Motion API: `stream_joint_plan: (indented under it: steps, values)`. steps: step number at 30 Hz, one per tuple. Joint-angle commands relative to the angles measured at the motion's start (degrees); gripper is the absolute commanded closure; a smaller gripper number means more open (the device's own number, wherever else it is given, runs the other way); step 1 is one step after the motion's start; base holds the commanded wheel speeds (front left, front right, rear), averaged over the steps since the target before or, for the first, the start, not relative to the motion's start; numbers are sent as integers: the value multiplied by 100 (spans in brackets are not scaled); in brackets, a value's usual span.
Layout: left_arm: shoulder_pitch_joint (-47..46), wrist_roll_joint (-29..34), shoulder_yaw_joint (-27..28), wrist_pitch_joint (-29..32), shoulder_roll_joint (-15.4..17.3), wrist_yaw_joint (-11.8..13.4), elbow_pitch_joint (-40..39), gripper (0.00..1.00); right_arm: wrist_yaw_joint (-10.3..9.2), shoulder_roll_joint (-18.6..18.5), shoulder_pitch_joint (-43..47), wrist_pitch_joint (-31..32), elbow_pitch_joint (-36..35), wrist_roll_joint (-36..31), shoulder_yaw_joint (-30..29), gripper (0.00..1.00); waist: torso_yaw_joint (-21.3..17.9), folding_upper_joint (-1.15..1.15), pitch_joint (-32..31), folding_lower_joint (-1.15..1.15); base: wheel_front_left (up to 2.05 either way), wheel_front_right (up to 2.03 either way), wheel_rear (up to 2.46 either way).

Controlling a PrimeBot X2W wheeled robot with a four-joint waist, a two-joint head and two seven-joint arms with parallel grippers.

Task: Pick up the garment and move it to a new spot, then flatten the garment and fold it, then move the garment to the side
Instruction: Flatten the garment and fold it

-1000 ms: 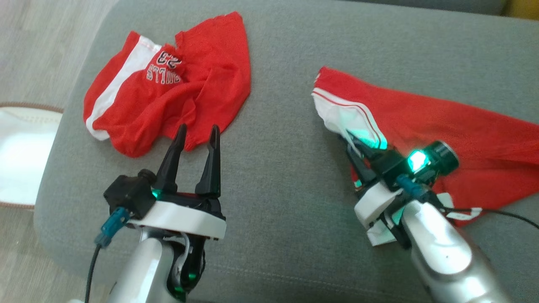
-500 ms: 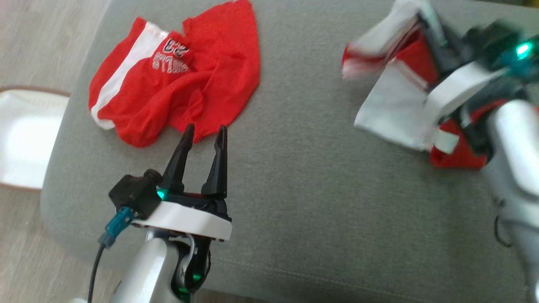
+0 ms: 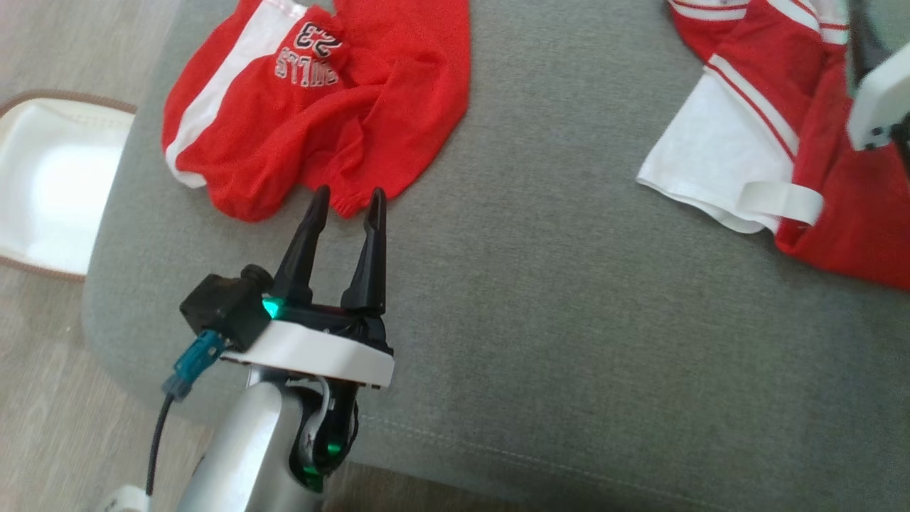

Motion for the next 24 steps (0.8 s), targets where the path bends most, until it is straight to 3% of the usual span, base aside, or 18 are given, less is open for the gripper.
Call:
stream_joint_plan:
  steps: [1, 6, 12, 17, 24]
  values:
    - [-234, 39, 162, -30, 18, 27, -182, 0, 22, 114, -189, -173, -48, -128, -163, 0, -55, 0, -21, -1, 0, 0, 0]
    - [-239, 134, 236, -30, 18, 3, -151, 0, 22, 553, -89, -680, 247, -413, -541, 0, -313, 0, -178, -1, 0, 0, 0]
    - [-176, 209, 316, -30, 18, -17, -143, 0, 22, 970, 394, -1230, 69, -381, -790, 0, -718, 0, -506, -1, 0, 0, 0]
    - [-119, 275, 344, -30, 18, -15, -142, 0, 22, 1327, 1081, -1531, -529, -293, -927, 0, -1066, 0, -773, -1, 0, 0, 0]
    - [-54, 252, 374, -30, 18, -6, -111, 0, 22, 1897, 2630, -1700, -1902, -492, -1173, 0, -1535, 0, -1039, -1, 0, 0, 0]
